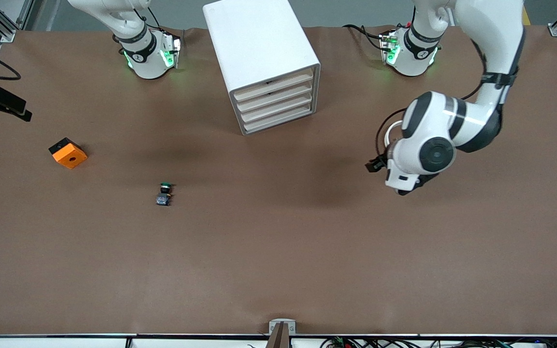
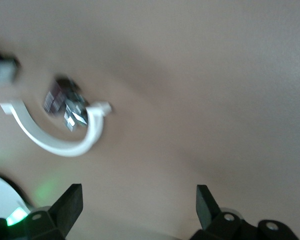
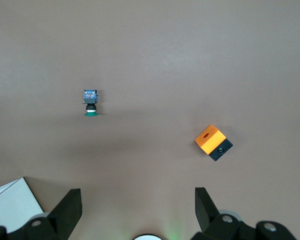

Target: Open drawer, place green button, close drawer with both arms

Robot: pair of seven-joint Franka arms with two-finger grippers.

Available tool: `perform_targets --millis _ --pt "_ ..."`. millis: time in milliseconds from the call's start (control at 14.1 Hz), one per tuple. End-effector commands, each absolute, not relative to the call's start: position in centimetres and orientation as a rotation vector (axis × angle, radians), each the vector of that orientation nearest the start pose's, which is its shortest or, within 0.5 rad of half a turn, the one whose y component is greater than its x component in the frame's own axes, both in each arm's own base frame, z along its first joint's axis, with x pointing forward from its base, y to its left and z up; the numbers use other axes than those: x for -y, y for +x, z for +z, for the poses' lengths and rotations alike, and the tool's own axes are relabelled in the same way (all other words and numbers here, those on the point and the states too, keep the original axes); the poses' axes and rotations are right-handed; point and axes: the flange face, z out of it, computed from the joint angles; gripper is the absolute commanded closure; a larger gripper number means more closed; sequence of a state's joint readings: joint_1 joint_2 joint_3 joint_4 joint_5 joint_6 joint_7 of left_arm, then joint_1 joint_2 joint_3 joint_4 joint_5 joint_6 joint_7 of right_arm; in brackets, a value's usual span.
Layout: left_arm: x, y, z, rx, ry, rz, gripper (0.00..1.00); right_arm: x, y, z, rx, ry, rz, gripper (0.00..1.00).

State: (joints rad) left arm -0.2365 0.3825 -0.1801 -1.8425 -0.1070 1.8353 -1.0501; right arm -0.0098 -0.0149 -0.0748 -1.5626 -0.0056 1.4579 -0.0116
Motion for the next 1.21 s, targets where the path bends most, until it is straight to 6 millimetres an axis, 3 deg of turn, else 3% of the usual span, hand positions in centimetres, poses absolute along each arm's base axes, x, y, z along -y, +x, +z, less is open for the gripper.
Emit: perform_targets --millis 0,71,213,355,567,851,1135 --pt "27.9 55.3 27.9 1.219 -2.629 0.682 0.0 4.9 54.9 61.7 -0.098 -3.145 0.175 0.0" --pt "28.9 55.4 27.5 1.265 -2.574 0.717 0.0 5.0 55.0 61.6 -0.101 -3.146 0.173 0.0" --pt "30.9 56.2 25.9 1.423 -2.432 0.78 0.0 5.0 56.3 59.2 -0.102 -3.142 0.232 0.0" --pt "32.3 56.3 25.0 1.512 -2.304 0.811 0.0 5.3 56.6 58.7 -0.109 -3.143 0.236 0.0" --pt "33.2 55.1 23.7 1.584 -2.091 0.963 0.0 3.6 57.2 56.9 -0.099 -3.141 0.257 0.0" --pt "34.3 52.4 22.3 1.508 -1.911 1.176 0.0 1.3 57.7 49.3 -0.12 -3.119 0.197 0.0" --pt "35.1 51.8 19.4 1.613 -1.661 1.248 0.0 -1.8 56.2 43.1 -0.229 -3.12 0.141 0.0"
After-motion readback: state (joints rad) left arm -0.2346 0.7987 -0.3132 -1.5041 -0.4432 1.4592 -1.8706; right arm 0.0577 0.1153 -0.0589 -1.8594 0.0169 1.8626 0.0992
